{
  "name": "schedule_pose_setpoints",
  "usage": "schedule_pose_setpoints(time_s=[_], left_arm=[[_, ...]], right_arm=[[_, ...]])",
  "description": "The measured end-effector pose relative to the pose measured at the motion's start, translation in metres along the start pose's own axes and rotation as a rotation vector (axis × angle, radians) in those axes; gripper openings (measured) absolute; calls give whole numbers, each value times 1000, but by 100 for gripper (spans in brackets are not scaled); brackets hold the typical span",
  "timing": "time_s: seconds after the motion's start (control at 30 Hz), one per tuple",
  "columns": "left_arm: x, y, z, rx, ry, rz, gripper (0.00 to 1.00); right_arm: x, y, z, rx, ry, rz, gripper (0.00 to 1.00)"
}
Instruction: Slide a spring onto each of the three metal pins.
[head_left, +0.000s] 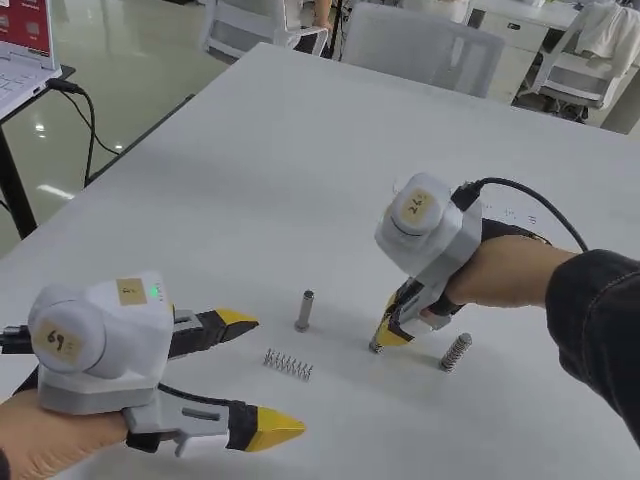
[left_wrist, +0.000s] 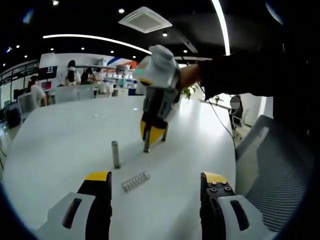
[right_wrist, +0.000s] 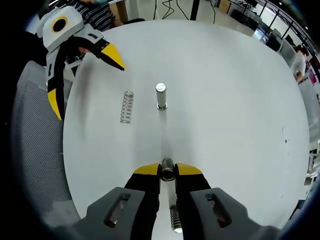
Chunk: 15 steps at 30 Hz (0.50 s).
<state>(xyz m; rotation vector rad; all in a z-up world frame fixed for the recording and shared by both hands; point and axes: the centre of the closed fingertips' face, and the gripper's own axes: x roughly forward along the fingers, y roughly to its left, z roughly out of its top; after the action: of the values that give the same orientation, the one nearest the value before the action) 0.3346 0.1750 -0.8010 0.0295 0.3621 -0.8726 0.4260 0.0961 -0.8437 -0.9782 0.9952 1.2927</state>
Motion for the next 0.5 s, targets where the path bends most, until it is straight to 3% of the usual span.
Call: schedule_pose_setpoints(time_s=[0.5], left_arm=[[1,0,-2,0,5,0,66]], right_arm=[[4,2,-1,8,-8,6,9]])
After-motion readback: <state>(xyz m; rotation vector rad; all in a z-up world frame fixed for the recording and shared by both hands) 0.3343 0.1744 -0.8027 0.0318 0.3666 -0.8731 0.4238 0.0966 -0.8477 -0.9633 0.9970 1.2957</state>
